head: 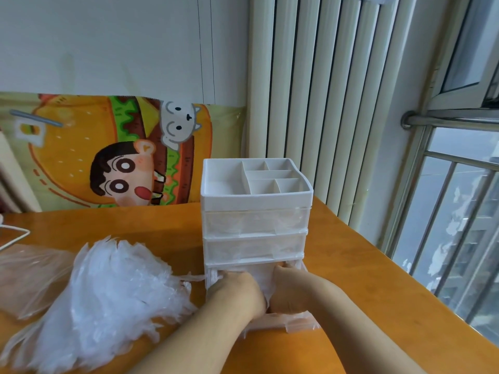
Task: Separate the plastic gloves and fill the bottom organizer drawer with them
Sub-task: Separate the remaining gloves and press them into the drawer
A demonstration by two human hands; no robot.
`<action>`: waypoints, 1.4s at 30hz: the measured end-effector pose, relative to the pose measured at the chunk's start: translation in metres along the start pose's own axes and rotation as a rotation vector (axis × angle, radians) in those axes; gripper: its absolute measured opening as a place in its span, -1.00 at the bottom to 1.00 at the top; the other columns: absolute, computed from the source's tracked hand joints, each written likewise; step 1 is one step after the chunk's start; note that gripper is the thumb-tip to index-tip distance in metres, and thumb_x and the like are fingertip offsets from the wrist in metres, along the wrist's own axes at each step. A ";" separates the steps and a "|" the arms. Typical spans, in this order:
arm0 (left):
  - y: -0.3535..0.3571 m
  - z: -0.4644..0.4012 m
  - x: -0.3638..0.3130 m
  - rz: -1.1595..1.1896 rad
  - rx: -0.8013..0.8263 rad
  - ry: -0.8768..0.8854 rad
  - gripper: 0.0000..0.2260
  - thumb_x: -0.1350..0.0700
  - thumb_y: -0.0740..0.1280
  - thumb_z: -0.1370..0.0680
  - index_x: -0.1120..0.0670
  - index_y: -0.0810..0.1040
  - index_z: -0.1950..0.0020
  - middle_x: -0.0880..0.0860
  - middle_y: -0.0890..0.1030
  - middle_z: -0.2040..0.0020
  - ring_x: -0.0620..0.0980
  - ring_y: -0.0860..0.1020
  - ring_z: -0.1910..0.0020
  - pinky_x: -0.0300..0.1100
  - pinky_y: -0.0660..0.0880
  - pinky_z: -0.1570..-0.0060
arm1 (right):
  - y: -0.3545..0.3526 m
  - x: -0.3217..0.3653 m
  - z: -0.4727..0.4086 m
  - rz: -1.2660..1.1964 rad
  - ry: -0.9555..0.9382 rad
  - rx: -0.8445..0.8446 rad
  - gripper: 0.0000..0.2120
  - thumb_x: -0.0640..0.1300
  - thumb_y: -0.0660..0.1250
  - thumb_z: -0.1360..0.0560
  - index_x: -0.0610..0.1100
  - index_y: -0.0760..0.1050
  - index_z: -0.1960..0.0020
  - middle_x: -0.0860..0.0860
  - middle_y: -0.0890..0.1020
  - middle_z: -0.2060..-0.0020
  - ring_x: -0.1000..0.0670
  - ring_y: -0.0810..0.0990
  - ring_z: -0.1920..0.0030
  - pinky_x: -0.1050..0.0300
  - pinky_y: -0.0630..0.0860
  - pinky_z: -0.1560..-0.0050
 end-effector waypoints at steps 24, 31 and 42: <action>-0.023 0.083 0.024 -0.078 -0.180 0.385 -0.75 0.11 0.12 -0.69 0.06 0.59 -0.18 0.10 0.58 -0.06 0.11 0.59 -0.03 -0.08 0.45 0.12 | -0.019 0.005 0.062 0.020 -0.089 -0.340 -0.67 -0.39 0.22 -0.53 -0.20 0.63 -0.18 -0.13 0.70 -0.03 -0.13 0.71 -0.01 -0.07 0.71 0.02; -0.024 0.091 0.039 -0.052 -0.361 0.554 -0.76 0.09 0.17 -0.69 0.09 0.46 -0.33 0.09 0.47 -0.21 0.14 0.50 -0.23 -0.03 0.36 0.03 | -0.016 0.020 0.058 0.153 -0.025 -0.236 -0.73 -0.35 0.20 -0.54 -0.12 0.58 -0.10 -0.01 0.57 0.12 0.01 0.54 0.25 0.22 0.46 0.32; 0.024 0.063 0.070 -0.096 -0.580 0.676 -0.77 -0.08 0.26 -0.37 -0.04 0.68 0.28 -0.05 0.57 0.34 -0.03 0.57 0.25 -0.21 0.38 -0.04 | -0.002 0.094 0.037 -0.064 -0.361 -0.230 -0.64 -0.07 0.24 -0.68 0.22 0.58 -0.40 0.19 0.60 -0.40 0.11 0.55 -0.37 0.29 0.41 -0.22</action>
Point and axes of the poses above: each hand's wrist, its own z-axis away from the middle knuckle, its own y-axis out of the palm, x = y × z, the point moved 5 cm from there along -z, towards the middle knuckle
